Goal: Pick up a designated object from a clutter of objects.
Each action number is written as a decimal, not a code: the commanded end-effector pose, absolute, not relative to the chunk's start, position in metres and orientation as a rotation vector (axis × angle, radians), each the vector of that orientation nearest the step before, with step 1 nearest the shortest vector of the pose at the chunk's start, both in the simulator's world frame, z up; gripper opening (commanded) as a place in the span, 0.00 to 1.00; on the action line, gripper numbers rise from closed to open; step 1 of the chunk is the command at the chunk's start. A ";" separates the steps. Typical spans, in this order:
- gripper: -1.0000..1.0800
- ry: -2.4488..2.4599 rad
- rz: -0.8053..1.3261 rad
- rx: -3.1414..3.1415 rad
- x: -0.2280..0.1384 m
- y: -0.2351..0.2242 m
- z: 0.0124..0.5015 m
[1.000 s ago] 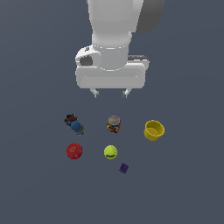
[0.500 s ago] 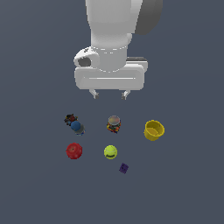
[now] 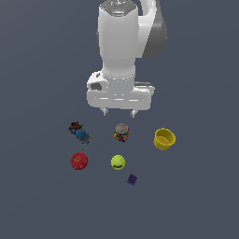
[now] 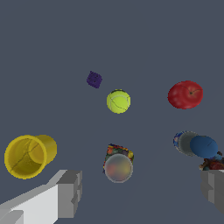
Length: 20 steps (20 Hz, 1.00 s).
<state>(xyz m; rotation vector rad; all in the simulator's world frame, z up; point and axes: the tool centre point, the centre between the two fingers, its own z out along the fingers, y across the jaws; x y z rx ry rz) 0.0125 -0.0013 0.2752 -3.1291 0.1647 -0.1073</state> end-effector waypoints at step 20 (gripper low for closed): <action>0.96 0.529 -0.003 -3.096 -0.053 0.012 0.112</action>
